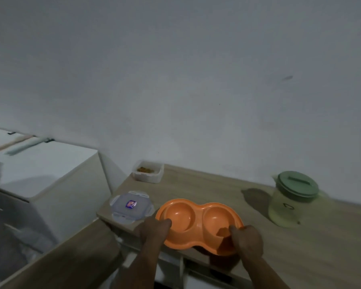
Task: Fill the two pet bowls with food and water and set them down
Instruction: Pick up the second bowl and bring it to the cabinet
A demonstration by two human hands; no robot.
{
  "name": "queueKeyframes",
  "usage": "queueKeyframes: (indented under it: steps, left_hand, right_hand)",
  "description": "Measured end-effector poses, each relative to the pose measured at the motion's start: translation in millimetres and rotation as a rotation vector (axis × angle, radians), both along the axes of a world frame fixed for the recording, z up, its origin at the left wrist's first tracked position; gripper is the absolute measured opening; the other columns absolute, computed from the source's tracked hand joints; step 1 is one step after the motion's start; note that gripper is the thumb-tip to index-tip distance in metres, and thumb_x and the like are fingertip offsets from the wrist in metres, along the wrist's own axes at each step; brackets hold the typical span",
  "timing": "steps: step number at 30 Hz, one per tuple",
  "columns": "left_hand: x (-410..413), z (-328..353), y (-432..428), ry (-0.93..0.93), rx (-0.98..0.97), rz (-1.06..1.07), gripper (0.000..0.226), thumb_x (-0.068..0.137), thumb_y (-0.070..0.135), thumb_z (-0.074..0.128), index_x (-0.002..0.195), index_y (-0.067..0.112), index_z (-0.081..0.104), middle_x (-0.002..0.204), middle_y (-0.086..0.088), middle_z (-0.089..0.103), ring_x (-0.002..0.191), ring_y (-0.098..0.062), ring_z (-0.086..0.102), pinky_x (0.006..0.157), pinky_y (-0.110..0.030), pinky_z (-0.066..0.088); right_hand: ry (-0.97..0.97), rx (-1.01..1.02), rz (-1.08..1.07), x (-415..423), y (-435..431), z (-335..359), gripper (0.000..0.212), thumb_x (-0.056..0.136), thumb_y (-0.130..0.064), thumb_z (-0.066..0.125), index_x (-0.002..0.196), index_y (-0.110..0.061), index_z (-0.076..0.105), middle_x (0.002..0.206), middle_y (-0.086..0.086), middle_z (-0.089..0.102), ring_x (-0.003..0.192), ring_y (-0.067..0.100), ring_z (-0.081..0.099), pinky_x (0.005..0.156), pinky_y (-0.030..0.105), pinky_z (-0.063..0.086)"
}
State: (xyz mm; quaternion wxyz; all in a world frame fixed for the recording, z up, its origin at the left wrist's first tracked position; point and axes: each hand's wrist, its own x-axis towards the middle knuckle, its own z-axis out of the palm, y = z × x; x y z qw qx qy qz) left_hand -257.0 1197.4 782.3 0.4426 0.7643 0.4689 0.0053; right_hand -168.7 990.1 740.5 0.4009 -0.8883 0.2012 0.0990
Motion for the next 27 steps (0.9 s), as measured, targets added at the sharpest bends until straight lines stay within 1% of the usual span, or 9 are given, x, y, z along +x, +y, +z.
queueKeyframes:
  steps: [3,7,10,15,17,19,23,25,27]
  left_hand:
    - [23,-10,10,0.039,-0.016,-0.016,0.041,0.081,0.031,0.066,0.109,0.001,0.067,0.093,-0.010,0.062,0.082,-0.024,0.058,0.065,-0.026,0.038]
    - [54,-28,25,0.067,-0.031,-0.077,0.047,0.078,0.033,0.067,0.110,-0.001,0.067,0.108,-0.017,0.067,0.097,-0.031,0.063,0.067,-0.028,0.038]
    - [75,-35,34,0.075,-0.018,-0.125,0.045,0.077,0.033,0.068,0.106,-0.001,0.069,0.109,-0.019,0.068,0.099,-0.033,0.064,0.068,-0.029,0.039]
    - [113,-41,54,0.105,0.002,-0.202,0.045,0.078,0.036,0.069,0.105,0.000,0.070,0.103,-0.015,0.067,0.082,-0.027,0.058,0.064,-0.027,0.040]
    - [123,-42,60,0.119,-0.005,-0.217,0.046,0.076,0.038,0.071,0.103,0.002,0.070,0.102,-0.014,0.068,0.086,-0.027,0.061,0.069,-0.029,0.047]
    - [129,-44,64,0.124,-0.009,-0.230,0.047,0.075,0.040,0.073,0.104,0.002,0.071,0.105,-0.015,0.069,0.097,-0.030,0.065,0.080,-0.032,0.053]
    - [133,-44,69,0.156,0.010,-0.242,0.050,0.071,0.043,0.073,0.103,0.005,0.072,0.108,-0.015,0.070,0.101,-0.030,0.065,0.086,-0.035,0.054]
    - [134,-44,69,0.161,0.023,-0.242,0.049,0.072,0.043,0.074,0.103,0.005,0.072,0.108,-0.014,0.071,0.101,-0.030,0.066,0.086,-0.034,0.054]
    - [134,-45,70,0.152,-0.002,-0.227,0.047,0.076,0.040,0.074,0.105,0.003,0.071,0.108,-0.015,0.070,0.099,-0.030,0.066,0.079,-0.032,0.055]
  right_hand:
    - [0.003,-0.008,-0.030,19,7,-9,0.042,0.084,-0.042,0.066,0.099,-0.003,0.064,0.101,0.018,0.066,0.094,0.035,0.064,0.080,0.040,0.054]
    - [0.009,-0.015,-0.056,39,15,-22,0.043,0.085,-0.042,0.067,0.097,-0.001,0.065,0.103,0.021,0.065,0.098,0.038,0.063,0.079,0.039,0.050]
    - [0.010,-0.028,-0.087,50,21,-30,0.041,0.084,-0.044,0.067,0.091,-0.003,0.067,0.097,0.020,0.067,0.094,0.037,0.064,0.081,0.040,0.053]
    - [-0.017,-0.074,-0.165,70,38,-33,0.044,0.087,-0.041,0.065,0.099,0.001,0.068,0.100,0.021,0.068,0.099,0.038,0.064,0.080,0.040,0.050]
    - [-0.013,-0.101,-0.182,74,44,-32,0.045,0.088,-0.041,0.063,0.100,0.003,0.067,0.101,0.022,0.068,0.101,0.038,0.063,0.082,0.041,0.050]
    - [-0.011,-0.115,-0.188,79,47,-33,0.047,0.088,-0.039,0.064,0.103,0.005,0.068,0.104,0.024,0.068,0.105,0.039,0.062,0.087,0.042,0.051]
    - [0.024,-0.128,-0.225,83,54,-31,0.048,0.087,-0.038,0.064,0.109,0.005,0.068,0.109,0.024,0.067,0.107,0.040,0.062,0.089,0.042,0.050]
    - [0.032,-0.131,-0.244,83,56,-31,0.048,0.088,-0.038,0.065,0.109,0.005,0.067,0.110,0.024,0.067,0.107,0.040,0.062,0.089,0.042,0.050]
    - [0.026,-0.129,-0.253,82,57,-31,0.049,0.088,-0.040,0.065,0.109,0.005,0.067,0.110,0.024,0.067,0.106,0.040,0.063,0.088,0.042,0.050]
